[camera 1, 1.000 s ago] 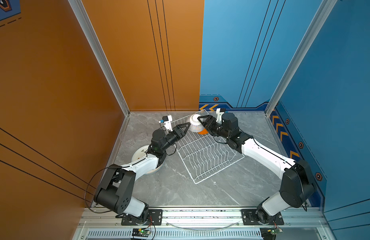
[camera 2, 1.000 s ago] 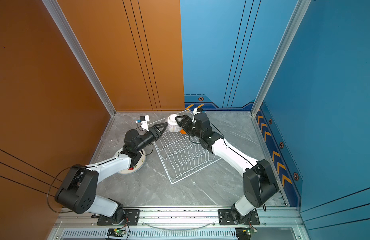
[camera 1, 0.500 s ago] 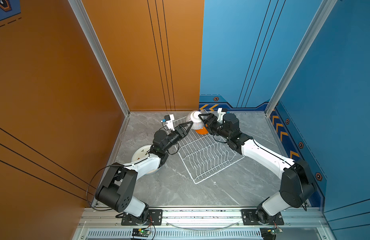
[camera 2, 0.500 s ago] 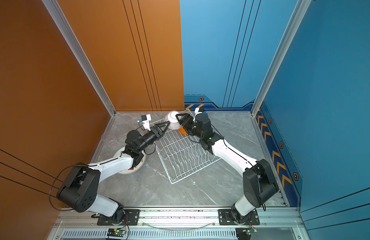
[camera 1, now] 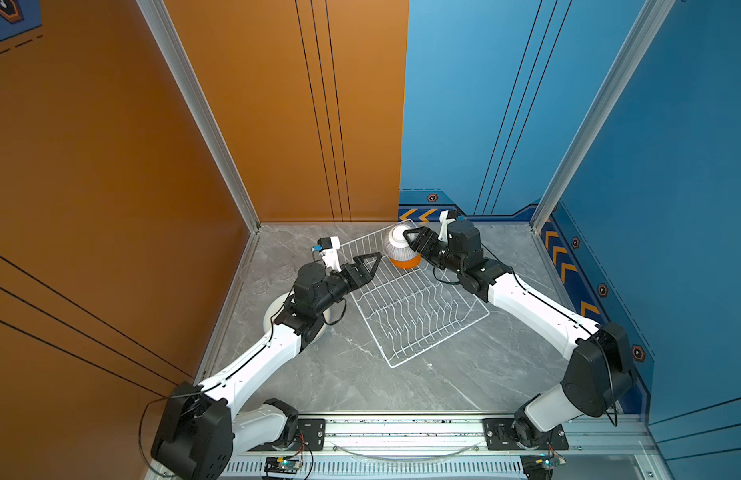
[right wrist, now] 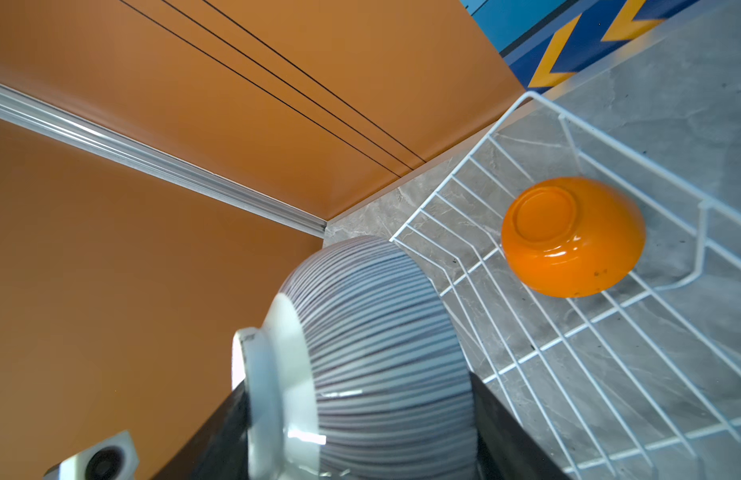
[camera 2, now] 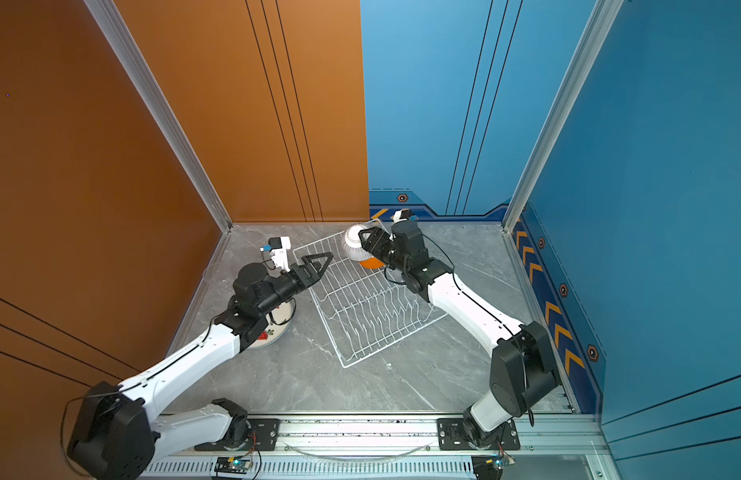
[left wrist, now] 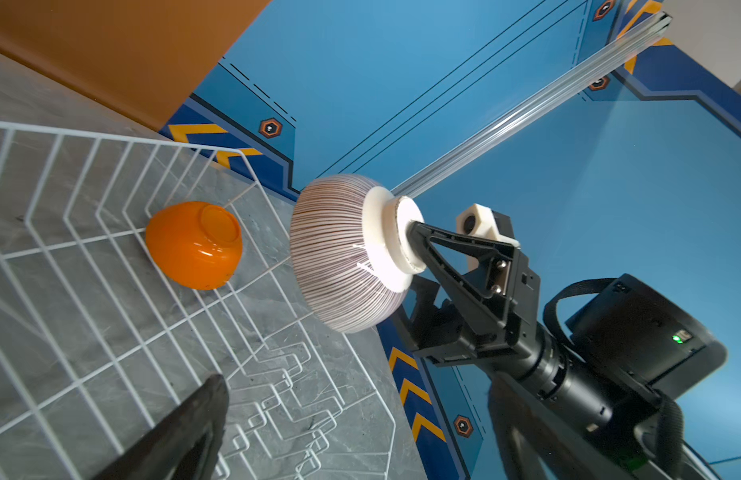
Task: Unload the mixed dishes from the dish rack
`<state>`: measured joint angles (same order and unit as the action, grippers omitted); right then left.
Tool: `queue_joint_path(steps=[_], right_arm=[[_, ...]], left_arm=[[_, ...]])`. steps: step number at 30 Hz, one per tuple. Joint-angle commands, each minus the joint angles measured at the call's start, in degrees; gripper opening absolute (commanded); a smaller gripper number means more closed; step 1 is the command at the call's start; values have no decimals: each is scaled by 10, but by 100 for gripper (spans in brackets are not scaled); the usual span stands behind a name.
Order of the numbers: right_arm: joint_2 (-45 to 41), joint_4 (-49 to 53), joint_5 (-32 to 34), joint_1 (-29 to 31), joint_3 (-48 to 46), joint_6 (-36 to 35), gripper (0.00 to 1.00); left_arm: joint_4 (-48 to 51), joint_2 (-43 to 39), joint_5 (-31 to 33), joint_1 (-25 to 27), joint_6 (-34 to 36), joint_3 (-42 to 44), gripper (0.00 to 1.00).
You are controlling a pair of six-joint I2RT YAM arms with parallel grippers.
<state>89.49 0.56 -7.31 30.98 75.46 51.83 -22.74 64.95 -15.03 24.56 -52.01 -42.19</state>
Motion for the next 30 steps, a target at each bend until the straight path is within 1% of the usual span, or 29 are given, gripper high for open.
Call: queue_joint_path(steps=[1,3,5,8,13,15,17,19,23,25,27,29,30], right_arm=[[2,85,77,25,59,-143,48],[19,132,133,50,79,-209,48],[42,178,189,79,105,-272,48],[83,226,262,123,135,-340,48],[172,279,372,170,198,-427,48],[215,298,417,185,233,-454,48],[263,329,469,199,286,-474,47],[306,356,483,203,334,-479,47],[360,384,471,204,392,-472,47],[368,384,458,203,401,-467,52],[370,384,429,198,403,-456,55],[370,384,411,196,403,-452,56],[370,383,405,196,403,-454,60]], left_arm=[[172,-49,96,1,90,-17,98],[208,-74,121,-2,110,-18,98],[226,-91,132,-7,121,-16,98],[243,-108,140,-17,129,-12,98],[255,-120,145,-28,134,-9,98],[258,-123,146,-32,134,-8,98],[262,-128,147,-35,134,-7,98],[265,-132,149,-38,135,-5,98],[271,-140,149,-45,136,-3,98],[275,-142,147,-50,137,-1,98],[274,-142,142,-55,136,2,98],[272,-140,138,-60,134,4,98],[270,-137,133,-62,132,5,98]])
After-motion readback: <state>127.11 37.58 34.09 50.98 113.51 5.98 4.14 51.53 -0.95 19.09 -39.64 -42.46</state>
